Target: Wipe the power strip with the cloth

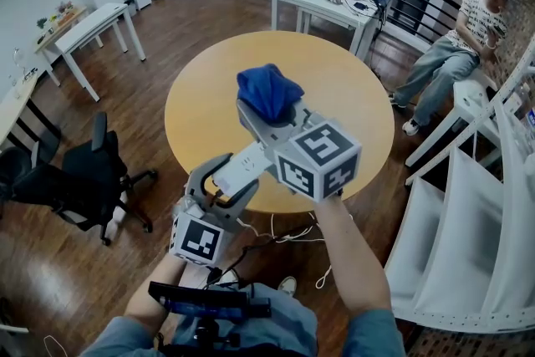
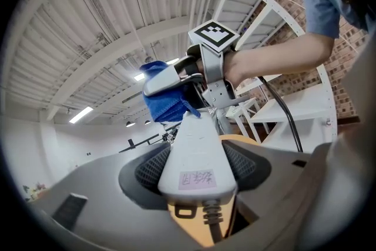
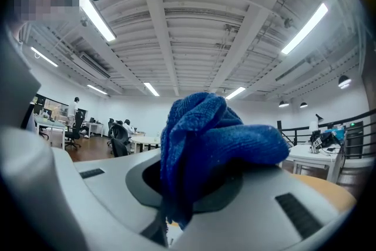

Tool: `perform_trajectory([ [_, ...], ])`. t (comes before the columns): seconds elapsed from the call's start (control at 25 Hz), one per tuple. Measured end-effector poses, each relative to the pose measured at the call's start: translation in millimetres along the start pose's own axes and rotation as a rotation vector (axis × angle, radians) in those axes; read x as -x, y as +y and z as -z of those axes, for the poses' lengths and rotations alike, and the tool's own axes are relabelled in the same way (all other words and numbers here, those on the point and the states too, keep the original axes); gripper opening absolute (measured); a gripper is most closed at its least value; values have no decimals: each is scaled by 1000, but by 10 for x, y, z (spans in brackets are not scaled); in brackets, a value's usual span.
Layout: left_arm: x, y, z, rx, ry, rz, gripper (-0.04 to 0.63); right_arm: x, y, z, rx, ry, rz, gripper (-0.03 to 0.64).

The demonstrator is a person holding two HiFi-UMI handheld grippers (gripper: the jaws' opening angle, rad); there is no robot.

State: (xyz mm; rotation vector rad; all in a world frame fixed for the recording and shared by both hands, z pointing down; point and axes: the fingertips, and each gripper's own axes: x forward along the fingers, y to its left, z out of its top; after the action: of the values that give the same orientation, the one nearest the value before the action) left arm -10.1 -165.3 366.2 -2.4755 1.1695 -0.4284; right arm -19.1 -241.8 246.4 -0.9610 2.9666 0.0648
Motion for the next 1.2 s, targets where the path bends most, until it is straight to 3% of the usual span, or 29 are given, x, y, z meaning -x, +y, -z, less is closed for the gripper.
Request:
perform_trajectory([
  [0.76,49,-24,-18,-17,-6,5,284,351,-682,-185,9,-37,165,57],
  [1.2,41,7,-14,6,-13,-7,284,464,-809,-111,-12,-43,199,57],
])
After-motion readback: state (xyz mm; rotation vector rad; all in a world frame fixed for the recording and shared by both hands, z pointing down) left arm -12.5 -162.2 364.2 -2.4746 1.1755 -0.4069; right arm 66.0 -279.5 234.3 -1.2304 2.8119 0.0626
